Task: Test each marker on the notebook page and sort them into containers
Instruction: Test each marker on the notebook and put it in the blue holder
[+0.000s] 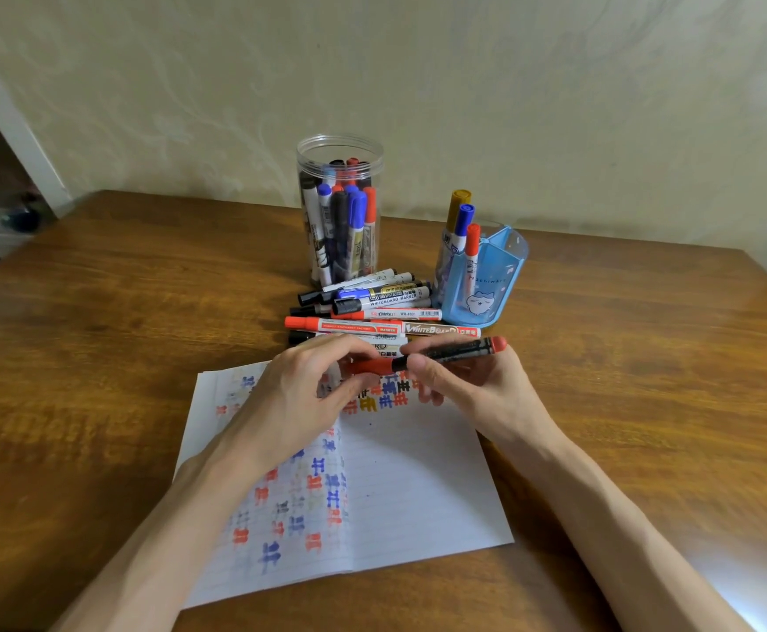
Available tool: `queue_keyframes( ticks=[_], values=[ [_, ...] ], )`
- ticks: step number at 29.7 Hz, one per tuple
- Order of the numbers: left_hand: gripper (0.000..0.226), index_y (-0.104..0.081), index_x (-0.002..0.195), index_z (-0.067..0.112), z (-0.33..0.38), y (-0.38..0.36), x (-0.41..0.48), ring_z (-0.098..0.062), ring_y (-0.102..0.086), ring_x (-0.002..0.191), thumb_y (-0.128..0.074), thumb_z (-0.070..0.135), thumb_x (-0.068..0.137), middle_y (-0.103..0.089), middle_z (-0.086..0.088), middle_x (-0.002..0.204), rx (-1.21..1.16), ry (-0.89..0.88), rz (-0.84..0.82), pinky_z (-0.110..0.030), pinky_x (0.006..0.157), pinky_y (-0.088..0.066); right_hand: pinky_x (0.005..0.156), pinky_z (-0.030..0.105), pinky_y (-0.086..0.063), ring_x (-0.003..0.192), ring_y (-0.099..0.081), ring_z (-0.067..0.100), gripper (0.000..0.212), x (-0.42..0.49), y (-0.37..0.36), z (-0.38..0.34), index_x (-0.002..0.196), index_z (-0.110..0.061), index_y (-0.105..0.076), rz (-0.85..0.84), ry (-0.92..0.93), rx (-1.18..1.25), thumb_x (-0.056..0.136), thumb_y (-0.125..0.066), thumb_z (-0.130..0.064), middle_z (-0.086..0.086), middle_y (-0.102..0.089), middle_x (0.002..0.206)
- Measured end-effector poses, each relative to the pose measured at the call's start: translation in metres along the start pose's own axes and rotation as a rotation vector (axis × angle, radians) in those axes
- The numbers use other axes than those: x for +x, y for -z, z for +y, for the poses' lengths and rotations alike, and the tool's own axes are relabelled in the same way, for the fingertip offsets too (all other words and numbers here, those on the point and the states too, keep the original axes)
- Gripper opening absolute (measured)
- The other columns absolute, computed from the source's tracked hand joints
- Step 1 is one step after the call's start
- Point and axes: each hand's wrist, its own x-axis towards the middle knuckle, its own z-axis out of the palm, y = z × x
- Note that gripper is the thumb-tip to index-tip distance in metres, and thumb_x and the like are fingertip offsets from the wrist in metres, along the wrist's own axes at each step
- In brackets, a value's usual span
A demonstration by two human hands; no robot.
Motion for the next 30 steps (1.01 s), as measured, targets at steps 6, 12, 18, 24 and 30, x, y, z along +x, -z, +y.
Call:
queue_keyframes(
  ticks=[6, 12, 18, 24, 30],
  values=[
    [0.034, -0.064, 0.121, 0.033, 0.001, 0.001, -0.001, -0.006, -0.066, 0.079, -0.063, 0.042, 0.088, -0.064, 0.025, 0.104, -0.008, 0.022, 0.005, -0.019, 0.065, -0.056, 0.065, 0.032, -0.055, 0.073, -0.068, 0.022, 0.023, 0.002, 0.001, -0.003, 0.112, -0.010, -0.076, 0.018, -0.147, 0.110, 0.108, -0.054, -0.018, 0.009, -0.076, 0.087],
    [0.035, -0.062, 0.122, 0.035, 0.002, 0.001, -0.003, -0.007, -0.069, 0.089, -0.056, 0.050, 0.091, -0.068, 0.016, 0.110, -0.048, 0.041, 0.007, -0.028, 0.070, -0.061, 0.066, 0.036, -0.062, 0.079, -0.077, 0.025, 0.020, 0.000, 0.013, -0.005, 0.106, -0.009, -0.076, 0.012, -0.068, 0.011, 0.089, -0.079, -0.020, 0.008, -0.080, 0.093],
    [0.029, -0.068, 0.117, 0.036, 0.008, 0.005, -0.002, 0.004, -0.063, 0.109, -0.061, 0.040, 0.090, -0.066, 0.023, 0.116, -0.112, 0.027, 0.048, -0.016, 0.080, -0.057, 0.064, 0.023, -0.060, 0.072, -0.077, 0.016, 0.020, 0.002, 0.006, 0.006, 0.107, -0.010, -0.078, -0.034, 0.022, -0.218, 0.087, -0.082, -0.015, 0.000, -0.080, 0.093],
    [0.028, -0.068, 0.115, 0.038, 0.010, 0.006, -0.001, 0.012, -0.060, 0.113, -0.063, 0.038, 0.088, -0.061, 0.032, 0.114, -0.137, 0.027, 0.079, -0.012, 0.085, -0.055, 0.068, 0.023, -0.059, 0.073, -0.074, 0.013, 0.021, 0.003, 0.000, 0.015, 0.108, -0.006, -0.076, 0.009, 0.081, -0.259, 0.090, -0.081, -0.015, -0.003, -0.078, 0.093],
    [0.016, -0.072, 0.106, 0.026, 0.016, 0.024, -0.002, -0.010, -0.068, 0.106, -0.071, 0.032, 0.092, -0.072, 0.016, 0.104, -0.311, 0.080, 0.070, -0.028, 0.078, -0.061, 0.079, 0.025, -0.061, 0.094, -0.076, 0.010, 0.018, 0.005, -0.011, 0.006, 0.107, -0.013, -0.076, -0.035, 0.154, -0.268, 0.092, -0.080, -0.021, -0.006, -0.078, 0.103]
  ],
)
